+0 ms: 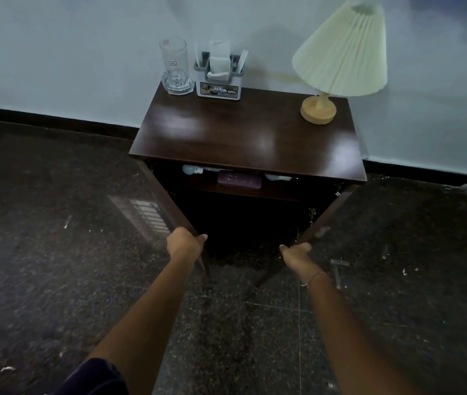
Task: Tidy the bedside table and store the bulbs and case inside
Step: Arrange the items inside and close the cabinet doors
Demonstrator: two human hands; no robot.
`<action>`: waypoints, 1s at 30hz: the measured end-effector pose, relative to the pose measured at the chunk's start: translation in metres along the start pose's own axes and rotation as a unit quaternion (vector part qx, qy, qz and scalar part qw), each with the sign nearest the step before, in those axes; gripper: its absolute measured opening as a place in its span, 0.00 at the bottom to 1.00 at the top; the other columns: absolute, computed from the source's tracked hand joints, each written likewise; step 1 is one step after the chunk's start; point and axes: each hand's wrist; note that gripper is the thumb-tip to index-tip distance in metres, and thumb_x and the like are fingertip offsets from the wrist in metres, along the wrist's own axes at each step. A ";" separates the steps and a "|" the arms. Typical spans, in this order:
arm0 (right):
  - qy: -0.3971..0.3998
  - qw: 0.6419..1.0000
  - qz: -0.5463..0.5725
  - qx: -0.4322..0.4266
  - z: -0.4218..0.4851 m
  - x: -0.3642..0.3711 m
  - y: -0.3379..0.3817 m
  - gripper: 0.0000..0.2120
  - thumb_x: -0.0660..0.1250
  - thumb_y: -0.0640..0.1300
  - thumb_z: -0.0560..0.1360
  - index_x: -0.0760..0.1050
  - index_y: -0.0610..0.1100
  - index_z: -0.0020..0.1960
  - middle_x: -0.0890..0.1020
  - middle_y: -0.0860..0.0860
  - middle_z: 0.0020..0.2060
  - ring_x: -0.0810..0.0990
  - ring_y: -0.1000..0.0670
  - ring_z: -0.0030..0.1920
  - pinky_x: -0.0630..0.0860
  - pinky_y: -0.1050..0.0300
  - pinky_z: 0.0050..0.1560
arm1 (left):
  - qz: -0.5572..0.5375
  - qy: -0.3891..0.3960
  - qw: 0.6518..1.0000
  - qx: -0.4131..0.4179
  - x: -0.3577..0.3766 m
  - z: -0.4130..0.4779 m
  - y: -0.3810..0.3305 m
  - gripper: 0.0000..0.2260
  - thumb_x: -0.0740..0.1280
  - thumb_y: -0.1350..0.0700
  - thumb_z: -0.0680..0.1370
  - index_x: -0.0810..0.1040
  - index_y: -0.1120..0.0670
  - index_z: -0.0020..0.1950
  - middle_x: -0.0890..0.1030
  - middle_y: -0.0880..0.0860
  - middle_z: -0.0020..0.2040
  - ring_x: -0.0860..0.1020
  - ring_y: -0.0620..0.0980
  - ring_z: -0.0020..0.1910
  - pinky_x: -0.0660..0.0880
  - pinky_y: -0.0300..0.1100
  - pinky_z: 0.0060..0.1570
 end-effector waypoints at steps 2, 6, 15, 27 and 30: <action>0.007 1.000 0.013 0.022 0.003 0.001 0.007 0.30 0.61 0.46 0.78 0.47 0.36 0.70 0.63 0.38 0.67 0.68 0.40 0.63 0.67 0.49 0.62 | -0.010 0.002 1.000 -0.012 0.004 0.002 -0.006 0.19 0.70 0.52 0.74 0.76 0.63 0.59 0.81 0.61 0.54 0.79 0.60 0.53 0.76 0.49 0.51; 0.071 0.996 0.032 0.045 0.013 0.003 0.014 0.35 0.62 0.49 0.77 0.46 0.36 0.73 0.59 0.39 0.72 0.62 0.39 0.70 0.62 0.43 0.71 | -0.037 0.024 0.998 -0.044 0.006 0.012 -0.011 0.23 0.73 0.46 0.69 0.77 0.61 0.57 0.81 0.59 0.49 0.80 0.59 0.49 0.76 0.47 0.46; 0.075 0.990 0.086 0.078 0.029 0.025 0.048 0.37 0.65 0.52 0.75 0.50 0.37 0.73 0.61 0.42 0.72 0.64 0.42 0.70 0.64 0.44 0.71 | -0.135 0.059 0.984 -0.096 0.022 0.030 -0.037 0.25 0.75 0.46 0.67 0.79 0.62 0.55 0.82 0.58 0.49 0.79 0.58 0.51 0.73 0.44 0.43; 0.165 0.976 0.132 0.047 0.065 0.031 0.090 0.19 0.63 0.48 0.76 0.66 0.38 0.61 0.71 0.45 0.63 0.72 0.49 0.57 0.71 0.55 0.60 | -0.154 0.042 0.985 -0.074 0.043 0.052 -0.090 0.19 0.74 0.50 0.69 0.81 0.62 0.51 0.83 0.61 0.50 0.80 0.59 0.51 0.74 0.45 0.47; 0.167 0.975 0.144 0.031 0.064 0.032 0.103 0.22 0.61 0.46 0.77 0.62 0.39 0.67 0.69 0.45 0.66 0.71 0.48 0.61 0.69 0.53 0.64 | -0.155 0.038 0.984 -0.078 0.047 0.056 -0.099 0.19 0.74 0.49 0.69 0.81 0.63 0.51 0.83 0.62 0.50 0.81 0.60 0.51 0.76 0.47 0.48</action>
Point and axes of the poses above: each hand's wrist, its own z-axis towards the middle knuckle, its own x-axis out of the palm, y = z × x
